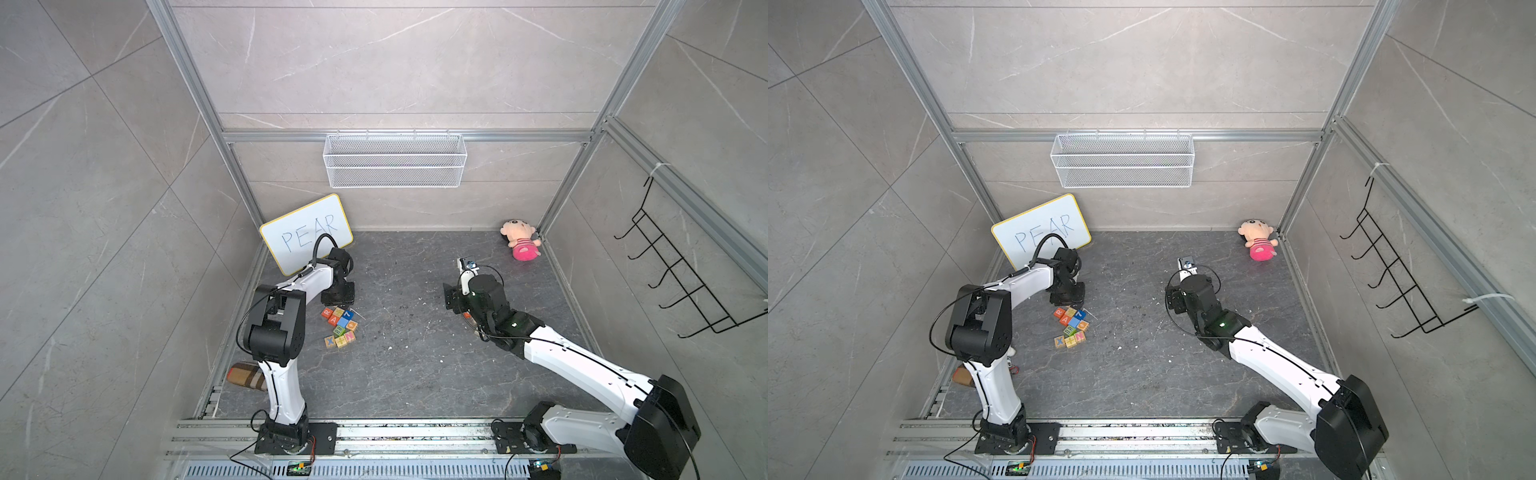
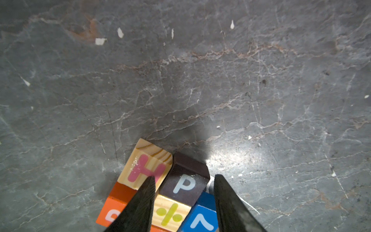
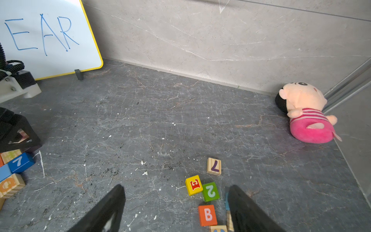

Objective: Spell the uppercase word “pear” with letter blocks
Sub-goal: Pick up the letter block from the center of the board.

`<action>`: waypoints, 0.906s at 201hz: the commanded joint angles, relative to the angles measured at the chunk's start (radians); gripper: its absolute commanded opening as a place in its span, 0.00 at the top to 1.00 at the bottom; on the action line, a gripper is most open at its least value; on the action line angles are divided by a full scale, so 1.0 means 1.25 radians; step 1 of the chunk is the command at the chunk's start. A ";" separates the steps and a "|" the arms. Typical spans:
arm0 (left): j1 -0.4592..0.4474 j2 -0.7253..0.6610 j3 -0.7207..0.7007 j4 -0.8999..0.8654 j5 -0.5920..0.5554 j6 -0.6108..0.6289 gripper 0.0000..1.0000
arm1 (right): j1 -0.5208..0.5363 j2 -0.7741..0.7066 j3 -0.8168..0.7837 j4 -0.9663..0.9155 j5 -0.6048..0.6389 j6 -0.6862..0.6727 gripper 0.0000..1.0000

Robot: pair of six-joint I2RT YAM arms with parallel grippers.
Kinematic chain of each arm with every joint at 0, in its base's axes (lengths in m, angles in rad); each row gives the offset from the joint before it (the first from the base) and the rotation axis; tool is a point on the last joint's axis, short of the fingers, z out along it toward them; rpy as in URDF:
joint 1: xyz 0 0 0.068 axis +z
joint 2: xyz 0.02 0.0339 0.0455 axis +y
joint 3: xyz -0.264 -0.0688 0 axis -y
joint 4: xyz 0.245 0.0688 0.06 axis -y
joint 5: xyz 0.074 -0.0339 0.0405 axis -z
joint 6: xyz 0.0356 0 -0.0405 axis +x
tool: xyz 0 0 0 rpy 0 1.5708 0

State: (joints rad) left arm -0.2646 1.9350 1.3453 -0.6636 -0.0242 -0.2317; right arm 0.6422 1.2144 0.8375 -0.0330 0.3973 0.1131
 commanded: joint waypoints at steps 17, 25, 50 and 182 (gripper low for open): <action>-0.021 0.025 0.010 -0.007 0.026 -0.006 0.50 | 0.003 -0.003 0.000 -0.001 0.006 0.008 0.17; -0.024 0.030 0.011 -0.007 0.028 -0.008 0.50 | 0.003 -0.002 0.002 0.000 0.006 0.008 0.17; -0.023 0.037 0.010 -0.005 0.030 -0.011 0.50 | 0.003 -0.001 0.005 -0.001 0.002 0.008 0.17; -0.023 0.014 0.020 -0.007 0.030 -0.043 0.67 | 0.003 -0.002 -0.002 -0.006 0.009 0.005 0.16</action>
State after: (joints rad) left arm -0.2958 1.9739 1.3460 -0.6586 0.0021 -0.2554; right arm 0.6422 1.2144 0.8375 -0.0330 0.3973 0.1127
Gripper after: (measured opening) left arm 0.346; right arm 0.836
